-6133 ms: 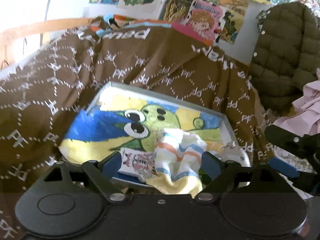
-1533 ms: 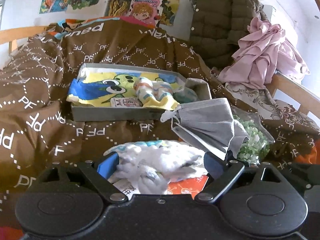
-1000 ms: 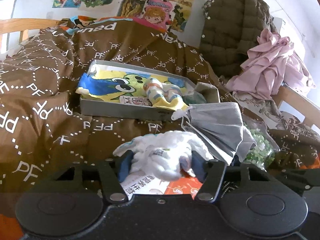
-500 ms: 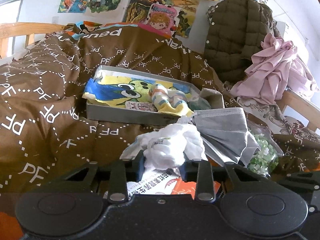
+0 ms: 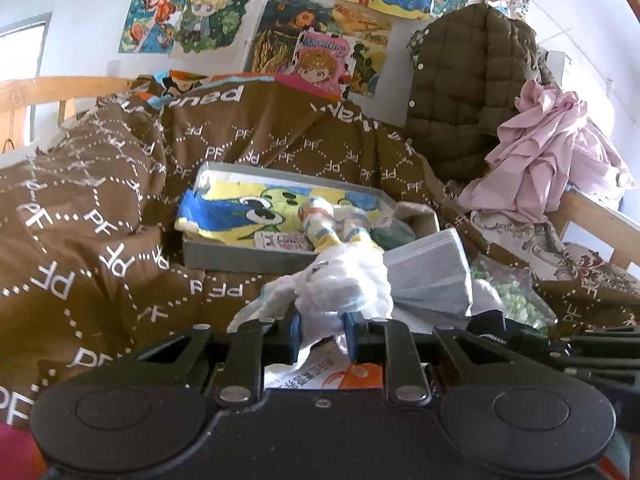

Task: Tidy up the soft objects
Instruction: 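Lift and carry the white cloth with left gripper while right gripper carries the striped cloth to the tray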

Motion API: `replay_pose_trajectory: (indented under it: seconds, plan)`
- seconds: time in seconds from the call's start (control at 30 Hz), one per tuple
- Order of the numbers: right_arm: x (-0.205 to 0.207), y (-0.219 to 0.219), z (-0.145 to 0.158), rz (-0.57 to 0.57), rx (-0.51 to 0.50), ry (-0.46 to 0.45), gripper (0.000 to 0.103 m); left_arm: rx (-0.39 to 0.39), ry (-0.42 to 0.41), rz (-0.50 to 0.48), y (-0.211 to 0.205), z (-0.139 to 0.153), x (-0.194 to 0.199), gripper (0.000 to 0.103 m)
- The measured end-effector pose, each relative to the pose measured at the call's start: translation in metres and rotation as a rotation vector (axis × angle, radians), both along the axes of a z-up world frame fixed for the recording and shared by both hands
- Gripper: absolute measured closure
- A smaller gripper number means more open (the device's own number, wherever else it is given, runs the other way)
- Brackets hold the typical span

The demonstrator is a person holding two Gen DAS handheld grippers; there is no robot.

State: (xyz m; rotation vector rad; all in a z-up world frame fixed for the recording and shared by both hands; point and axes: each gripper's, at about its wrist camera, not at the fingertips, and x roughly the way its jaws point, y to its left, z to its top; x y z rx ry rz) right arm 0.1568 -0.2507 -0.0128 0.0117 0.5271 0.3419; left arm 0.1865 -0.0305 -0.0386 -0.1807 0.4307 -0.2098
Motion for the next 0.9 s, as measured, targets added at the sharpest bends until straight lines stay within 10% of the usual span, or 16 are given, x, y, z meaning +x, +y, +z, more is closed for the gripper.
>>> replay_pose_trajectory:
  seconds: [0.9]
  plan:
    - [-0.031, -0.053, 0.046, 0.057, 0.304, -0.205, 0.099, -0.123, -0.078, 0.091, -0.009, 0.068, -0.090, 0.080]
